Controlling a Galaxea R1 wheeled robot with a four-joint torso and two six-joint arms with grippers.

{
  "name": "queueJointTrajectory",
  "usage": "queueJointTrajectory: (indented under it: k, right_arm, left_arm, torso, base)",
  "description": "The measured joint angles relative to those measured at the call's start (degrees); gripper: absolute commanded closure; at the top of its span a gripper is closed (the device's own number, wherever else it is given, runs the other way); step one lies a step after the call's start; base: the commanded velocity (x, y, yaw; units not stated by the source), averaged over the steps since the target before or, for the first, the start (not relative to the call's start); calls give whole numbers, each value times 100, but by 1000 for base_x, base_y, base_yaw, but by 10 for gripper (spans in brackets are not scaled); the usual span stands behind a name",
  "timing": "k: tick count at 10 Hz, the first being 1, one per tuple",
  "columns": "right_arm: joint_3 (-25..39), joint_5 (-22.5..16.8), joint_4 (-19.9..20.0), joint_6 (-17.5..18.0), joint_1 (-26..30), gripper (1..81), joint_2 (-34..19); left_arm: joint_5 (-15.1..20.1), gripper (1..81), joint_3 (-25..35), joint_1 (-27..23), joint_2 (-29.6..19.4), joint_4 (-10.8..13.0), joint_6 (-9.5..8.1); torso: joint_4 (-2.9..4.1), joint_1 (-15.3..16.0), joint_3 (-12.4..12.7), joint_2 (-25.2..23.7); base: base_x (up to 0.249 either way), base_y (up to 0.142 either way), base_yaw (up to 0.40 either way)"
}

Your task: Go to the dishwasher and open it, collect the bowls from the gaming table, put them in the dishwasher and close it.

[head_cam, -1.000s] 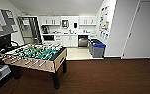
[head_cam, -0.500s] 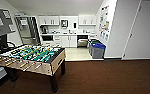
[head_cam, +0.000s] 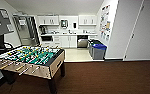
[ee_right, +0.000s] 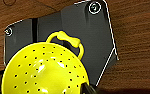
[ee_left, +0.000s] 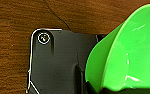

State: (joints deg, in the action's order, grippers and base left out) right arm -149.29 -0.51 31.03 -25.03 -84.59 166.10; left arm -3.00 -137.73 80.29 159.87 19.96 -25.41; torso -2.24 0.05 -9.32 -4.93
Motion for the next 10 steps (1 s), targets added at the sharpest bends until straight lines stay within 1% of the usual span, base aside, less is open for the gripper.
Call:
queueJointTrajectory:
  k: [5, 8, 10]
  right_arm:
    - [4, -26, 0, 0, -13, 811, 17]
    - [-2, 29, 0, 0, 46, 811, 0]
    - [-2, -17, 0, 0, -28, 811, 6]
  left_arm:
    - [9, 811, 0, -11, 2, 0, 0]
    - [-2, 811, 2, 2, 11, 5, 2]
    - [-2, 811, -4, 0, 6, 2, 0]
  torso:
    - [0, 2, -2, 0]
    - [0, 2, -2, 2]
    - [0, 2, -2, 5]
  base:
    - [189, -71, 0]
    - [189, -78, 0]
    - [168, 0, 0]
